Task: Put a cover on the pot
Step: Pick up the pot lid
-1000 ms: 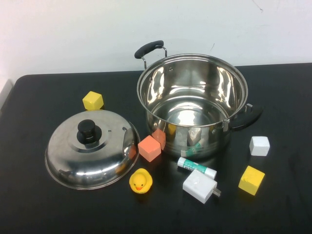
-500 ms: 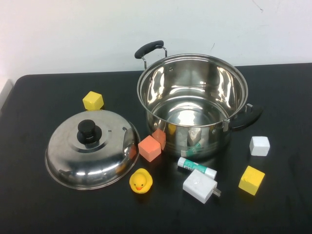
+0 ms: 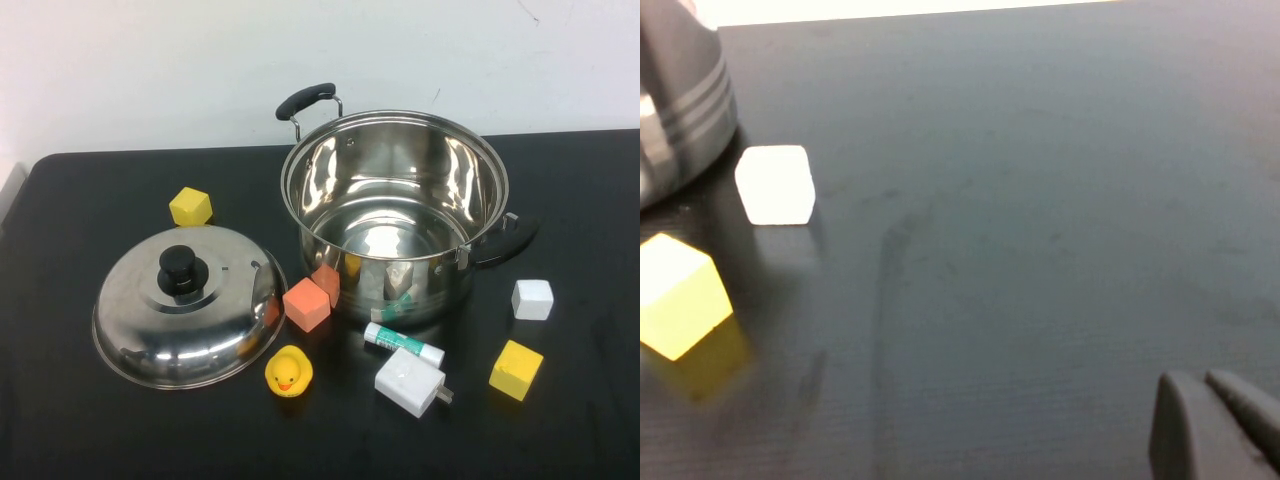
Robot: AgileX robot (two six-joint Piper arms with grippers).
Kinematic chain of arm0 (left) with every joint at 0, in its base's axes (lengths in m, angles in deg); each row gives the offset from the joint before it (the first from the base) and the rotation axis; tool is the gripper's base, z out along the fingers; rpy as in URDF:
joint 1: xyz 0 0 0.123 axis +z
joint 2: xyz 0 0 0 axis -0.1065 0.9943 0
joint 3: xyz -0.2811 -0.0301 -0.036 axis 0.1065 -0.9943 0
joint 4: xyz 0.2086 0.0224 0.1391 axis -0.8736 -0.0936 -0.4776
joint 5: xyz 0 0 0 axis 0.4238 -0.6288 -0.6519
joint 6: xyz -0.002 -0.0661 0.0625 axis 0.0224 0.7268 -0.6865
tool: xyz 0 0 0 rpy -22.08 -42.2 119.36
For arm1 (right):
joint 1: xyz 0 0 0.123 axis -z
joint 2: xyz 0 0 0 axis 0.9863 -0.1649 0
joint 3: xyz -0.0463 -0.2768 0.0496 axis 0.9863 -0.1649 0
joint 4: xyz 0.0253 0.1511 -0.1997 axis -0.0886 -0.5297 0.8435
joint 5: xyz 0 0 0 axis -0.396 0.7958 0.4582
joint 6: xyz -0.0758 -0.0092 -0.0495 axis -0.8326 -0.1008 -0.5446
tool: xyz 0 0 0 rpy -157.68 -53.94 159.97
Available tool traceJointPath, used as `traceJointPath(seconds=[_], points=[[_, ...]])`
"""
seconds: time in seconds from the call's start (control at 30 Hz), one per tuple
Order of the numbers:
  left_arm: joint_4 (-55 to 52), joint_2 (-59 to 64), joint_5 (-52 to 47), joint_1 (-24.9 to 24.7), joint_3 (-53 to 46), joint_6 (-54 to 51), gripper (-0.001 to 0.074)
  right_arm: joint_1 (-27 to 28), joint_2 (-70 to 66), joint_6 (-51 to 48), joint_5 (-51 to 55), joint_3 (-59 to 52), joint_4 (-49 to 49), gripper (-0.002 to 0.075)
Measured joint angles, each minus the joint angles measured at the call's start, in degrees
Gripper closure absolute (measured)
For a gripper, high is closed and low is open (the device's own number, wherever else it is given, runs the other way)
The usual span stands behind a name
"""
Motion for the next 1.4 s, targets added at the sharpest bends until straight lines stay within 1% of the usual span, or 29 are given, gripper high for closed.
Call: traceJointPath(seconds=[0.17, 0.3, 0.4, 0.53, 0.6, 0.67, 0.73, 0.8, 0.9, 0.97, 1.0, 1.1, 1.27, 1.4], points=[[-1.69, 11.41, 1.69, 0.00, 0.00, 4.38, 0.0736, 0.00, 0.00, 0.00, 0.00, 0.00, 0.00, 0.0728], [-6.94, 18.96, 2.59, 0.00, 0.00, 8.80, 0.0736, 0.00, 0.00, 0.00, 0.00, 0.00, 0.00, 0.0728], [-10.57, 23.93, 4.55, 0.00, 0.00, 10.58, 0.0736, 0.00, 0.00, 0.00, 0.00, 0.00, 0.00, 0.0728], [-12.32, 29.91, 7.21, 0.00, 0.00, 15.19, 0.0736, 0.00, 0.00, 0.00, 0.00, 0.00, 0.00, 0.0728], [-13.74, 33.30, 9.35, 0.00, 0.00, 18.00, 0.0724, 0.00, 0.00, 0.00, 0.00, 0.00, 0.00, 0.0728], [-16.57, 36.40, 11.93, 0.00, 0.00, 20.15, 0.0678, 0.00, 0.00, 0.00, 0.00, 0.00, 0.00, 0.0728], [-19.75, 39.36, 14.51, 0.00, 0.00, 23.15, 0.0602, 0.00, 0.00, 0.00, 0.00, 0.00, 0.00, 0.0728], [-23.04, 42.29, 16.82, -0.03, 0.11, 26.86, 0.0486, 0.00, 0.00, 0.00, 0.00, 0.00, 0.00, 0.0728], [-26.07, 46.06, 17.61, -0.15, 0.79, 30.03, 0.0324, 0.00, 0.00, 0.00, 0.00, 0.00, 0.00, 0.0728], [-26.66, 48.11, 17.07, -0.25, 1.71, 30.44, 0.0251, 0.00, 0.00, 0.00, 0.00, 0.00, 0.00, 0.0728], [-26.88, 49.13, 16.58, -0.25, 2.28, 30.44, 0.0230, 0.00, 0.00, 0.00, 0.00, 0.00, 0.00, 0.0728], [-27.00, 51.72, 15.56, -0.25, 3.77, 29.47, 0.0206, 0.00, 0.00, 0.00, 0.00, 0.00, 0.00, 0.0728], [-27.00, 56.21, 15.46, -0.25, 5.36, 28.27, 0.0197, 0.00, 0.00, 0.00, 0.00, 0.00, 0.00, 0.0728], [-26.04, 60.30, 16.00, -0.25, 5.72, 25.40, 0.0193, 0.00, 0.00, 0.00, 0.00, 0.00, 0.00, 0.0728]])
